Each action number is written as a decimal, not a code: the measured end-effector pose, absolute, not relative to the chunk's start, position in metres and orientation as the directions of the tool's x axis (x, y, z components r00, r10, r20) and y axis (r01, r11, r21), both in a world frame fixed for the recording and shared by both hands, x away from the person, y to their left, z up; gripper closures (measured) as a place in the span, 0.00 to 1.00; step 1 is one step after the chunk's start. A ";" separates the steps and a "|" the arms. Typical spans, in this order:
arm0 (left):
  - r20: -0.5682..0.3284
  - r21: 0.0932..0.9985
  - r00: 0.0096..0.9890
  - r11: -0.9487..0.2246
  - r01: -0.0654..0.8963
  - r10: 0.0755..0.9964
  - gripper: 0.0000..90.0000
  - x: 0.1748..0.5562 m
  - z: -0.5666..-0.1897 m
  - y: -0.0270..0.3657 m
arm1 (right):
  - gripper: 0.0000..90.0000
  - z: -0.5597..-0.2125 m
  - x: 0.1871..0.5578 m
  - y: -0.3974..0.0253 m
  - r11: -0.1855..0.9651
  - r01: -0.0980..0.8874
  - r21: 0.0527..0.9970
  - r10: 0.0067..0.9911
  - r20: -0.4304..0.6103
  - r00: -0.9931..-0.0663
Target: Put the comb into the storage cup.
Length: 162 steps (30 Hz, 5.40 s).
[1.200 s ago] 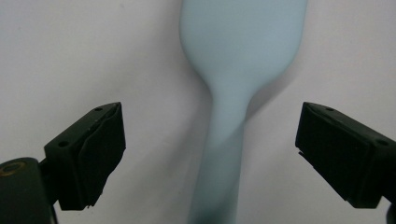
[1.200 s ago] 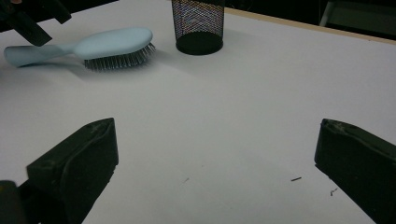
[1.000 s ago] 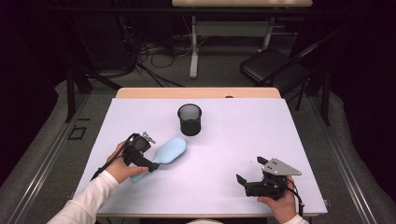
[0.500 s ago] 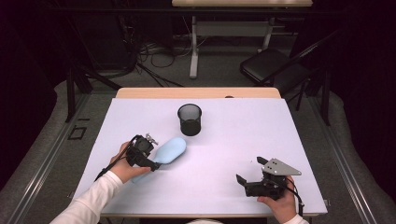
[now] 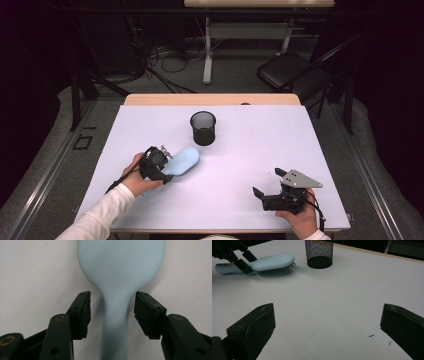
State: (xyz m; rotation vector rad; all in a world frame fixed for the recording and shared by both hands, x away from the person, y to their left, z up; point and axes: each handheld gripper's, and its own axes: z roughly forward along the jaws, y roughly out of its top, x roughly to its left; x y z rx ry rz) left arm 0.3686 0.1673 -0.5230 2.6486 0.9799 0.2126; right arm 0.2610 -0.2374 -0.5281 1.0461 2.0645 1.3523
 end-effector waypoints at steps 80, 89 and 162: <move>-0.021 0.538 0.706 -0.588 0.604 0.708 0.78 0.368 -0.513 0.186 | 0.00 -0.529 0.261 -0.237 0.232 0.354 0.906 0.793 0.035 -0.609; -0.017 0.602 0.693 -0.546 0.583 0.721 0.78 0.366 -0.497 0.189 | 0.00 -0.529 0.261 -0.237 0.234 0.351 0.907 0.792 0.032 -0.610; 0.024 0.834 0.673 -0.385 0.394 0.739 0.78 0.384 -0.415 0.157 | 0.13 -0.406 0.360 -0.211 0.223 0.470 0.854 0.772 0.140 -0.620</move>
